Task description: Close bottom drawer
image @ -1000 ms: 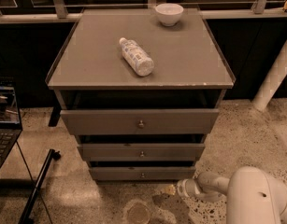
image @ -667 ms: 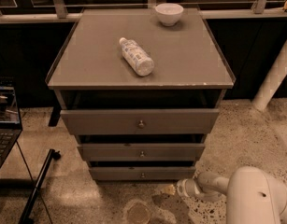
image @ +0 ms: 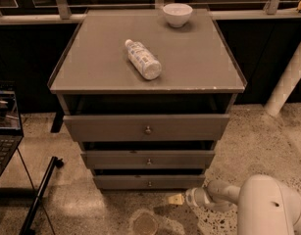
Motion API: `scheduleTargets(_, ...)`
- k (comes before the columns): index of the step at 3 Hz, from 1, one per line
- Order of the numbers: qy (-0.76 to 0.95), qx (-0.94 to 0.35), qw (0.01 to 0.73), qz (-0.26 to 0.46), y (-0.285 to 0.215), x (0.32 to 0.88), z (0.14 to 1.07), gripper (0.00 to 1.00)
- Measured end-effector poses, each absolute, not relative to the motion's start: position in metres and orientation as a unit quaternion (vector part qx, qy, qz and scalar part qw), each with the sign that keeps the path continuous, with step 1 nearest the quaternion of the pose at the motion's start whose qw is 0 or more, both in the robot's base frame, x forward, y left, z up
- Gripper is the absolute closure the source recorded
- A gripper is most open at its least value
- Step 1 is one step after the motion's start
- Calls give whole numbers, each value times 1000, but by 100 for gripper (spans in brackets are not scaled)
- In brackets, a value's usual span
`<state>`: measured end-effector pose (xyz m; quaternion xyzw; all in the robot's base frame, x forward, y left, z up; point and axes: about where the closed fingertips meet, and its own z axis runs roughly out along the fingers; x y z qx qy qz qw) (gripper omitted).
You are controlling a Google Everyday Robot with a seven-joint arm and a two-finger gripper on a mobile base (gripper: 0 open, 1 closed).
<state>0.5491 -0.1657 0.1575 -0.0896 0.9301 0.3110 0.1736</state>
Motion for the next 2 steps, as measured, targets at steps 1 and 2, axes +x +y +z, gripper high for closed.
scheduleTargets(1, 930, -90, 174, 311, -166, 549, 157, 0)
scheduleTargets(2, 930, -90, 174, 311, -166, 549, 157, 0)
